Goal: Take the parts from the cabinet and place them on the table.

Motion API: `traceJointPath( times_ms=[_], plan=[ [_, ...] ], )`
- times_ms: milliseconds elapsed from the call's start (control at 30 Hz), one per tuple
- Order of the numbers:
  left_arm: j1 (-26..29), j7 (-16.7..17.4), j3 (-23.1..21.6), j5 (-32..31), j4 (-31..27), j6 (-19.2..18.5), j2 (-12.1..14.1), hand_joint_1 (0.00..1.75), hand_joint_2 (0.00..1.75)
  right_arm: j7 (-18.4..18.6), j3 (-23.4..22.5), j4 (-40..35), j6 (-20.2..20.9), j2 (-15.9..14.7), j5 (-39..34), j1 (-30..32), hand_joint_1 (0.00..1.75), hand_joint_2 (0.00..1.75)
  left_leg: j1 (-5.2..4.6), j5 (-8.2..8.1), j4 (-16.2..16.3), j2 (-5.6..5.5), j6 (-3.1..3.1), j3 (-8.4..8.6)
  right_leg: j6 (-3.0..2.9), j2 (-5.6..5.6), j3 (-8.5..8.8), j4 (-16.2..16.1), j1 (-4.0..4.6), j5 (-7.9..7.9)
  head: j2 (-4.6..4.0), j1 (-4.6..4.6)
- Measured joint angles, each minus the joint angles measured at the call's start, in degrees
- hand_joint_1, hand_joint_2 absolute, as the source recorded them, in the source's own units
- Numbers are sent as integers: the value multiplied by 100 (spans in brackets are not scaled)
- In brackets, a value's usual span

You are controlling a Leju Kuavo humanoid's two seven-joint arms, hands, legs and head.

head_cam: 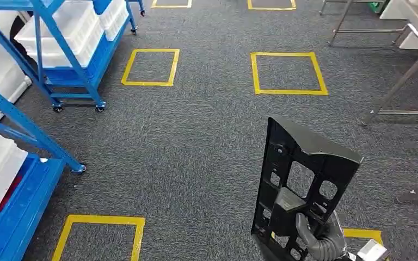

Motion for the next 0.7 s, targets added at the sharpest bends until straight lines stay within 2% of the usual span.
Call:
traceJointPath(
  times_ms=[33, 67, 100, 133, 200, 233, 267, 300, 333, 367, 400, 433, 467, 500, 533, 567, 600, 633, 700],
  plan=[
    [0, -2, 0, 0, 0, 0, 4, 0, 175, 0, 2, 0, -2, 0, 0, 0, 175, 175, 0, 265, -482, -70, 31, 232, 15, 84, 7, 0, 0, 9, 0, 0],
    [3, -4, 0, 0, 0, 0, 11, 0, 175, 0, 2, -2, -4, 0, 0, -5, 175, 175, 1, 548, -1086, -312, 70, 517, 34, 170, 9, 0, -13, 22, 0, 0],
    [7, -11, 2, 0, 0, -7, 22, 0, 175, -2, 2, -2, -11, 0, 0, -8, 175, 175, -3, 551, -1367, -646, 94, 623, 62, 226, -8, 5, -12, 37, 0, 0],
    [11, -26, 7, 0, 0, -24, 22, 0, 175, 0, 4, -2, -31, 0, 0, -20, 175, 175, 2, 551, -1465, -638, 92, 644, 96, 307, -43, 15, -21, 57, 0, 0],
    [1, -96, 7, 13, 0, -107, 33, 0, 175, -2, 9, -11, -103, -15, 0, 7, 175, 175, -45, 560, -1442, -512, 125, 635, 192, 446, -91, -20, -77, 115, 0, -2],
    [-6, -135, 11, 33, 0, -153, 52, 0, 175, -2, 11, -30, -159, -26, 0, 42, 175, 175, -58, 597, -1484, -435, 163, 656, 250, 532, -102, -54, -77, 154, 0, 0],
    [-6, -177, 15, 48, 0, -206, 61, 0, 175, -4, 13, -55, -207, -61, -2, 76, 175, 175, 9, 682, -1596, -320, 233, 670, 245, 399, -130, -7, -74, 127, 0, 0],
    [2, -208, 22, 55, 0, -243, 66, 0, 175, -11, 13, -83, -249, -85, 0, 96, 175, 175, -15, 714, -1641, -245, 265, 674, 242, 35, -204, 127, -37, -24, 0, 2],
    [12, -245, 31, 61, 0, -287, 68, 0, 175, -7, 13, -101, -282, -103, 0, 99, 175, 175, -25, 729, -1644, -146, 291, 659, 243, -173, -354, 445, -20, -265, 0, 4],
    [26, -286, 42, 66, 2, -345, 83, 0, 175, -7, 13, -144, -319, -112, 9, 121, 175, 175, -42, 730, -1638, -41, 294, 635, 263, -273, -565, 932, -21, -526, 0, 9],
    [37, -315, 48, 76, 2, -387, 92, 0, 175, -7, 13, -186, -347, -111, 35, 167, 175, 175, -56, 730, -1635, 42, 295, 620, 279, -310, -722, 1321, -26, -695, 0, 7],
    [42, -356, 61, 98, 2, -437, 107, 0, 175, -7, 13, -225, -365, -111, 53, 237, 175, 175, -61, 729, -1630, 140, 296, 606, 296, -326, -828, 1626, -25, -780, 0, 7],
    [42, -383, 74, 105, 2, -475, 116, 0, 175, -7, 11, -251, -380, -111, 74, 293, 175, 175, -61, 727, -1623, 222, 296, 598, 304, -333, -792, 1629, -25, -731, 0, 9],
    [40, -420, 85, 107, 2, -525, 120, 0, 175, -4, 7, -284, -396, -111, 114, 346, 175, 175, -61, 720, -1612, 309, 293, 590, 313, -363, -623, 1373, -26, -575, 0, 7],
    [35, -453, 90, 109, 2, -573, 122, 0, 175, -4, 0, -324, -402, -109, 149, 386, 175, 175, -60, 706, -1594, 394, 286, 586, 311, -427, -311, 861, -26, -346, 0, 7],
    [34, -487, 98, 114, 2, -625, 122, 0, 175, -6, -11, -374, -409, -109, 183, 417, 175, 175, -61, 685, -1573, 464, 268, 590, 296, -567, 18, 327, -20, -160, 0, 7],
    [34, -522, 107, 114, 2, -666, 122, 0, 175, -7, -28, -424, -409, -107, 236, 439, 175, 175, -75, 660, -1545, 527, 237, 599, 261, -904, 254, -92, 16, -166, 0, 9],
    [32, -540, 122, 114, 2, -691, 125, 0, 175, -2, -44, -453, -409, -100, 273, 447, 175, 175, -115, 621, -1498, 591, 195, 593, 209, -852, 249, -119, 62, -138, 0, 7],
    [17, -573, 138, 114, 0, -736, 144, 0, 175, -15, -50, -498, -424, -83, 341, 482, 175, 175, -110, 620, -1503, 701, 162, 608, 172, -710, 211, -93, 75, -125, 0, 7]
  ],
)
